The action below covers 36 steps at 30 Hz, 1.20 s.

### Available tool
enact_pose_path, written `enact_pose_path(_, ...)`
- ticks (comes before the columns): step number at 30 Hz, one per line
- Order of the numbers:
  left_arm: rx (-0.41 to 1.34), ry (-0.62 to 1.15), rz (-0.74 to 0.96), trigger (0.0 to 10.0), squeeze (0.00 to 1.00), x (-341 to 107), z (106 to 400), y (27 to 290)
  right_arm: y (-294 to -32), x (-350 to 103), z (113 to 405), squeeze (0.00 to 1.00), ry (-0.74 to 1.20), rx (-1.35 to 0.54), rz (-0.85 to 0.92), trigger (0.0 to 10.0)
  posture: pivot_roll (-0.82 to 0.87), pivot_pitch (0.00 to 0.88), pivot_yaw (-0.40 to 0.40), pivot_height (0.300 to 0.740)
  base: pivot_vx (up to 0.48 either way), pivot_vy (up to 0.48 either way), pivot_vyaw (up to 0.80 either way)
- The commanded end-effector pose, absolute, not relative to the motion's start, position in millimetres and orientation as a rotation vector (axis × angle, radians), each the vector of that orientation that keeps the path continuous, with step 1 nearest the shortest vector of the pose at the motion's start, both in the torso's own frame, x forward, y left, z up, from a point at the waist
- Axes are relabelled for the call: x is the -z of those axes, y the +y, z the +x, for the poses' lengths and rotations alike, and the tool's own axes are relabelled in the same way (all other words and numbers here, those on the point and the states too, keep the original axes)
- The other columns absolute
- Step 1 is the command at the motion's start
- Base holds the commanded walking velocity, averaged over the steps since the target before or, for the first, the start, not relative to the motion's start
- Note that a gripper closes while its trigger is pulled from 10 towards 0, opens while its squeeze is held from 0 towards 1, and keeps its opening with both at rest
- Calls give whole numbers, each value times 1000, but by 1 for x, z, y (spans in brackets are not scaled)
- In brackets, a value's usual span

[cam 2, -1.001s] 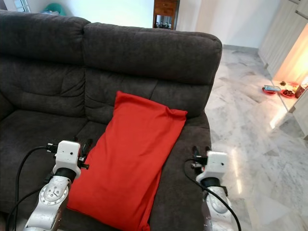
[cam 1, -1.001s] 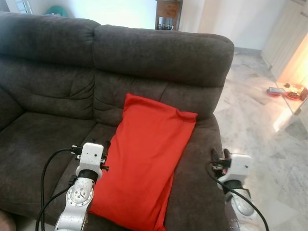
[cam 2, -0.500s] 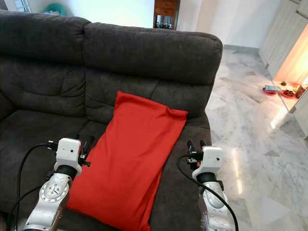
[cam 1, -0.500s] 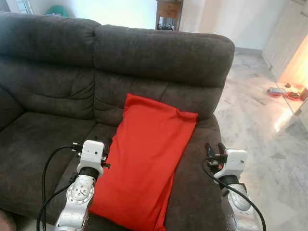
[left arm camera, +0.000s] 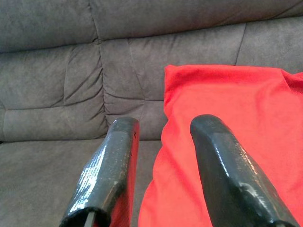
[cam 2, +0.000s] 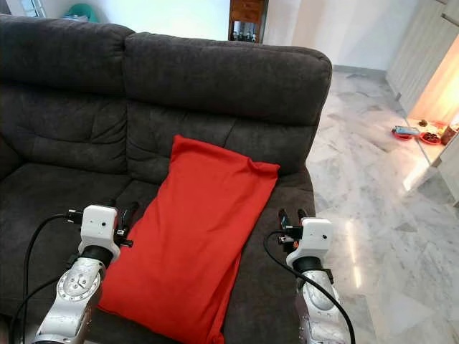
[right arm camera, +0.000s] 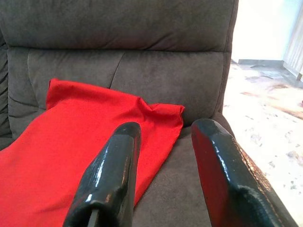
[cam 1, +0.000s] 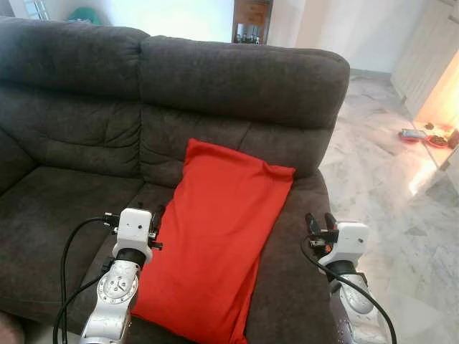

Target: Move the pillow to the sofa from floor

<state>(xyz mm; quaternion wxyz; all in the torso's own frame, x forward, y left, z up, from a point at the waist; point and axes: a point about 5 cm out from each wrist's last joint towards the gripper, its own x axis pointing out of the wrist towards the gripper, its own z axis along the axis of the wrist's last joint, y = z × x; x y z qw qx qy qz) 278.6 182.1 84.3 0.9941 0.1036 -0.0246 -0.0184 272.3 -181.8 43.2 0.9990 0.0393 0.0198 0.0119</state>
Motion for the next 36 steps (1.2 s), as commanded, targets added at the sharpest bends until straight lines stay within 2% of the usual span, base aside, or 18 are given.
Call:
enact_pose_path(1, 33, -52, 206, 10000, 0, -86, 280, 183, -182, -48, 274, 0, 24, -24, 79, 10000, 98, 46, -71, 740, 0, 0, 0)
enact_pose_path(21, 32, -56, 215, 10000, 0, -86, 279, 183, -183, -46, 272, 0, 34, -22, 77, 10000, 96, 42, -79, 740, 0, 0, 0)
enact_pose_path(36, 44, -54, 228, 10000, 0, -86, 279, 183, -177, -48, 274, 0, 25, -30, 85, 10000, 88, 34, -72, 740, -248, 0, 0)
